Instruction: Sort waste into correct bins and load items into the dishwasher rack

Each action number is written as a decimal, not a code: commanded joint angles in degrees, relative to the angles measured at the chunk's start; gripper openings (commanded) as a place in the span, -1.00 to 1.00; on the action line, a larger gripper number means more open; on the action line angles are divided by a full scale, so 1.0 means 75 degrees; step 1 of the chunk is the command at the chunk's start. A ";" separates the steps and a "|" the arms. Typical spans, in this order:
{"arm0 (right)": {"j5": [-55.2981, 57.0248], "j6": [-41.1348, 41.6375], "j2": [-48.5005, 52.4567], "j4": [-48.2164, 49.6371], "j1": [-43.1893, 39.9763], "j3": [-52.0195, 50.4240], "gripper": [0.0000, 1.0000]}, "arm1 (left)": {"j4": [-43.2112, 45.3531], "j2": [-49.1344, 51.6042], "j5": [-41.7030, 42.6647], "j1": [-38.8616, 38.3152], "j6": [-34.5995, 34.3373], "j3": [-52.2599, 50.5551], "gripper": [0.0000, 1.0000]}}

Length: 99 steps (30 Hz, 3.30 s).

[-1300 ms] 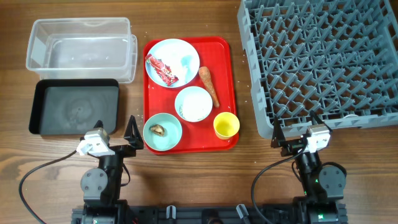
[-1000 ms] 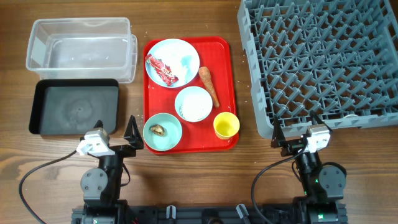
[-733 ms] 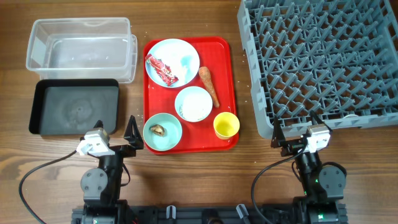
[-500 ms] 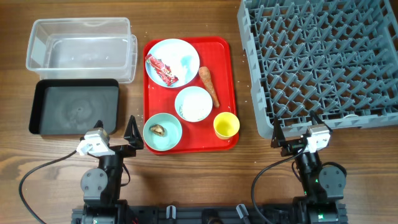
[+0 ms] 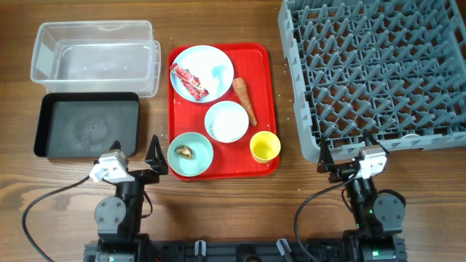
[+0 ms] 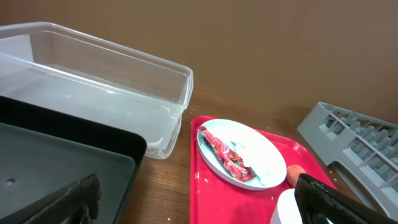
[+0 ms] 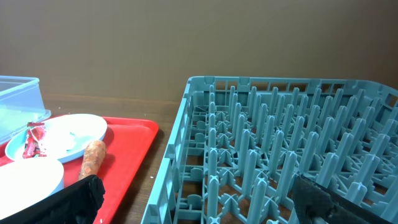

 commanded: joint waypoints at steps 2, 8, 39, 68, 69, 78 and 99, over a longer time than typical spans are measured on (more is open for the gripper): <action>-0.0087 0.0114 -0.0006 0.0020 -0.0035 -0.0009 0.99 | 0.0017 -0.0055 0.0064 0.0044 -0.0006 -0.0047 1.00; -0.0090 0.0105 -0.0006 0.0166 -0.0035 -0.0009 1.00 | 0.0020 -0.0055 0.0064 0.0044 -0.0006 -0.0047 1.00; -0.1332 0.1326 0.1950 0.0612 -0.0035 0.2291 0.99 | -0.2116 0.2194 0.0443 0.0044 0.0233 0.3177 0.99; -0.2116 -0.0090 0.8985 -0.5668 -0.0035 0.9352 1.00 | -0.6927 1.0867 0.1384 -0.2471 -0.0009 0.8690 1.00; -0.2055 -0.0108 0.9005 -0.5721 -0.0035 0.9352 0.99 | -0.6974 1.1243 0.1384 -0.2693 -0.0012 0.8687 0.78; -0.2025 -0.0111 0.9025 -0.5808 -0.0035 0.9352 0.94 | -0.7044 1.2776 0.0676 -0.4060 -0.0280 0.8658 0.47; -0.1769 -0.0108 0.9095 -0.5741 -0.0035 0.9352 0.89 | -0.6400 1.2998 0.0437 -0.4127 -0.1020 0.7892 -0.92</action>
